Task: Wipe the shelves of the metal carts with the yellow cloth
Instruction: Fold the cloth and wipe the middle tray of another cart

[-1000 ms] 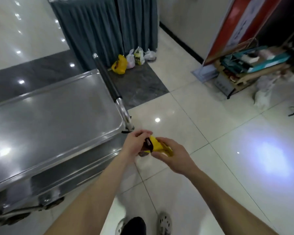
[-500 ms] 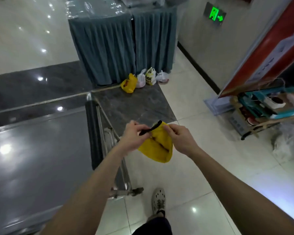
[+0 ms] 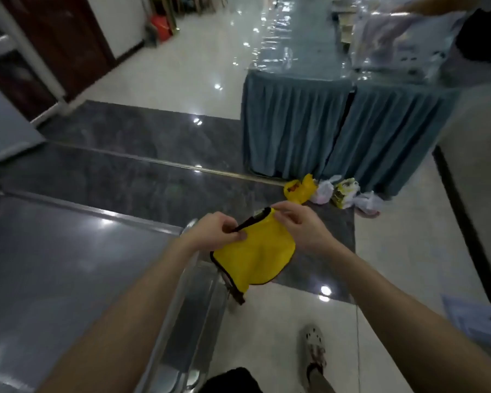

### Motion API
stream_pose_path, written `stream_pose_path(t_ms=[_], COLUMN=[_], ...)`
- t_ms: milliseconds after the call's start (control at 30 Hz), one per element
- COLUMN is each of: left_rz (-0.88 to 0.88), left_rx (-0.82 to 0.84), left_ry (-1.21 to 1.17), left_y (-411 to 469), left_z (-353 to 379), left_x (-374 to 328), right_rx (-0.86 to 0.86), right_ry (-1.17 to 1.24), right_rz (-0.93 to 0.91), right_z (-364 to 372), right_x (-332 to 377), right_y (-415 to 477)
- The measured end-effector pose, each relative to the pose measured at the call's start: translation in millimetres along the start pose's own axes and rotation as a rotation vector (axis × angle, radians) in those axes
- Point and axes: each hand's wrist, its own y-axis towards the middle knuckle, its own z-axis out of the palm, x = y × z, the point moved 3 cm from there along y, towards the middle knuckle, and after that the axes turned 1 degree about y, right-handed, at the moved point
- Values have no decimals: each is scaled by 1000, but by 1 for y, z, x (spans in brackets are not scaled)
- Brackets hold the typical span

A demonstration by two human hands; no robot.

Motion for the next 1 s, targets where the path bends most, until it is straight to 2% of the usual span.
stream_pose_path(t_ms=[167, 300, 433, 500, 567, 633, 700, 733, 767, 800, 833, 867, 933, 1000], left_rz=[-171, -267, -434, -432, -436, -479, -551, -569, -565, -544, -493, -459, -530, -598], left_rx=[-294, -359, -423, -542, -688, -734, -726, -760, -825, -880, -860, -802, -703, -869], left_ry=[-183, -233, -173, -291, -372, -341, -320, -397, -593, -919, -1236, -1439, -1434, -1457], left_y=[27, 32, 31, 36, 47, 64, 82, 87, 91, 94, 100, 108, 128, 143], left_z=[-39, -72, -95, -112, -134, -156, -174, -183, -188, -189, -184, -175, -160, -154], left_x=[7, 12, 37, 50, 66, 82, 103, 112, 124, 138, 147, 154, 164, 182], right_rx=[251, 269, 405, 445, 577, 791, 860, 847, 825, 801, 792, 805, 871, 881], right_ry=[-36, -122, -119, 21, 223, 42, -147, -106, -13, 91, 165, 144, -7, -14], right_rz=[-82, -205, -210, -181, 0, 46, -47, -58, -25, 37, 128, 175, 129, 93], right_z=[-11, -12, 6, 17, 34, 56, 79, 88, 95, 101, 106, 112, 130, 151], right_x=[-2, 21, 39, 50, 56, 53, 45, 45, 48, 52, 56, 59, 61, 65], right_y=[108, 192, 269, 306, 346, 373, 404, 422, 440, 459, 475, 491, 519, 550])
